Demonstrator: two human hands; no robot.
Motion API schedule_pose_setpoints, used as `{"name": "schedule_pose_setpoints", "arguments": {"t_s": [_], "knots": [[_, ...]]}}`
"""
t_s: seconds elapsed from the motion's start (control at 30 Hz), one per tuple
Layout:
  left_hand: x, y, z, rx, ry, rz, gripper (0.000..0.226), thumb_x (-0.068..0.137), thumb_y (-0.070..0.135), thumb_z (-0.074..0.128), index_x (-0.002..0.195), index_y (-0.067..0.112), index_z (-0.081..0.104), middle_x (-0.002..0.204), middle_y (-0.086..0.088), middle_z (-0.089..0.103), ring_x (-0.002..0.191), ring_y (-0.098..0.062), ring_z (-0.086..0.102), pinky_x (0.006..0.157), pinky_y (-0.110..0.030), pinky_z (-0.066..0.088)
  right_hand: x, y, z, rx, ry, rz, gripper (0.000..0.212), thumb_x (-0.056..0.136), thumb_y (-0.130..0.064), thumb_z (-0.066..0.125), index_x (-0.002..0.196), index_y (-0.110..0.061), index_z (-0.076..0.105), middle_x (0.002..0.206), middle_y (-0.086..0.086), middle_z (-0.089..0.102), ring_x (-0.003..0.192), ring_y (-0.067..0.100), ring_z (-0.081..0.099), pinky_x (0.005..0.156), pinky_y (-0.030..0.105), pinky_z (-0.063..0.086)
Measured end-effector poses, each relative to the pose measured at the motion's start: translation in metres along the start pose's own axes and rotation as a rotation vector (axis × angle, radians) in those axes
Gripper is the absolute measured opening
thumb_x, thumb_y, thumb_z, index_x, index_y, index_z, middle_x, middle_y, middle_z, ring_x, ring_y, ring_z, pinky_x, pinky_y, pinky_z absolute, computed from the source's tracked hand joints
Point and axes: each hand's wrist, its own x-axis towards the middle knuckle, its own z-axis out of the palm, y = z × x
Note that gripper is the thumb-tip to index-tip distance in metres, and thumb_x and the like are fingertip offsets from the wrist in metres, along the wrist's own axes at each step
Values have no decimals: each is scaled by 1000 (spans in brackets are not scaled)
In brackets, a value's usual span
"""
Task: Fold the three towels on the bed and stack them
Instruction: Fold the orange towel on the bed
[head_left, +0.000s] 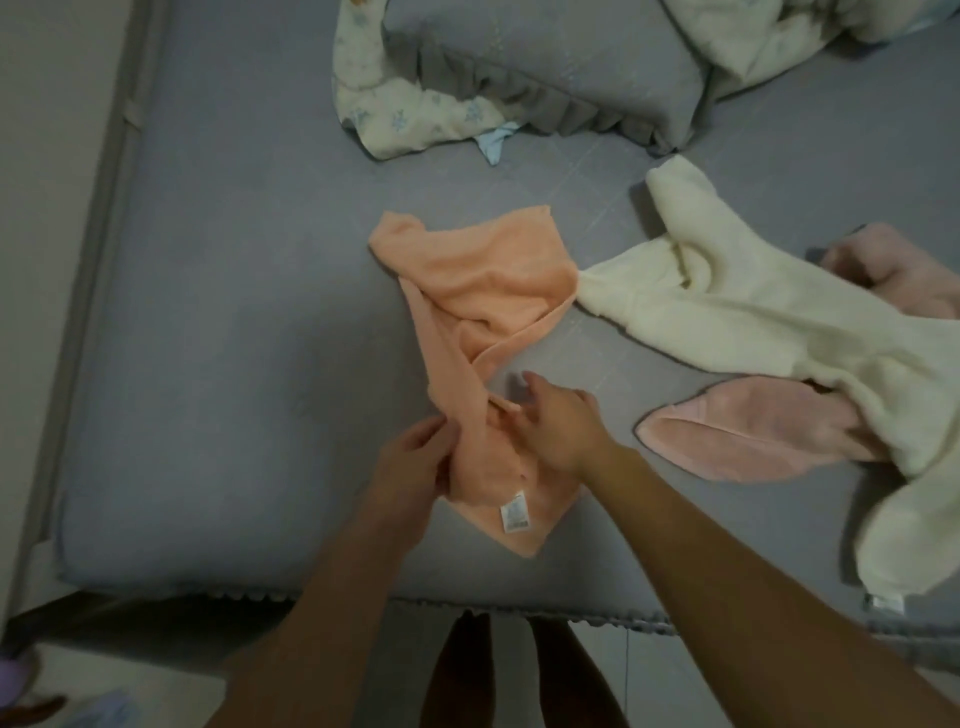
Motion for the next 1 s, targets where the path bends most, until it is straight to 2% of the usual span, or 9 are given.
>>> {"name": "schedule_pose_setpoints", "arguments": {"t_s": [0.17,0.27,0.37,0.5,0.57,0.67,0.83,0.9,1.0], "knots": [[-21,-4,-20,-131,-163,-59,28,87,23,67,114,18,71,110,-6,73,91,-20,70,81,-42,54,1,-23,35,87,-88,157,20,94,-30,44,103,-20,57,103,6,68,100,29,62,93,42,44],[-33,1,-37,-263,-139,-88,35,85,24,63,116,9,70,120,-13,70,109,-27,66,94,-45,52,-19,-12,22,284,61,232,22,91,-19,48,92,-18,69,101,5,70,100,27,63,88,35,48],[-42,10,-54,-402,-61,-98,38,96,33,51,123,12,66,125,-10,68,118,-28,62,98,-50,50,-37,4,-14,619,275,408,22,87,-8,41,75,-6,60,81,13,60,82,28,56,72,36,42],[-55,27,-76,-449,144,-28,36,103,34,39,123,14,61,119,-4,66,104,-16,64,77,-31,60,-64,21,-79,1114,425,587,35,78,-8,40,97,-4,69,90,8,64,84,24,56,73,38,45],[-63,40,-82,-389,195,36,31,103,30,41,116,13,63,115,-5,66,100,-16,64,81,-32,55,-76,18,-109,1196,460,532,37,78,-9,46,106,-3,69,96,7,68,88,24,61,82,39,52],[-79,82,-81,-314,228,135,19,100,25,46,99,18,64,100,-1,66,90,-14,62,83,-31,48,-83,-9,-154,1182,478,401,29,77,-12,49,96,-4,69,81,7,63,80,23,56,71,33,50],[-105,188,-80,-262,237,420,29,97,14,48,68,19,49,49,9,53,49,-6,50,55,-21,43,-90,-74,-243,1124,566,152,22,80,-29,61,87,-9,66,86,11,58,75,21,55,67,37,50],[-125,225,-83,-257,277,547,31,94,10,50,64,19,44,46,9,46,43,-4,44,52,-20,39,-100,-93,-274,1139,591,42,13,82,-27,63,82,-14,62,84,9,55,74,20,56,69,38,55],[-156,252,-88,-299,330,714,15,82,12,57,69,18,53,65,1,53,61,-10,52,62,-25,43,-120,-109,-301,1168,584,-75,7,69,-22,64,73,-16,65,74,5,58,66,19,62,69,37,59]]}}
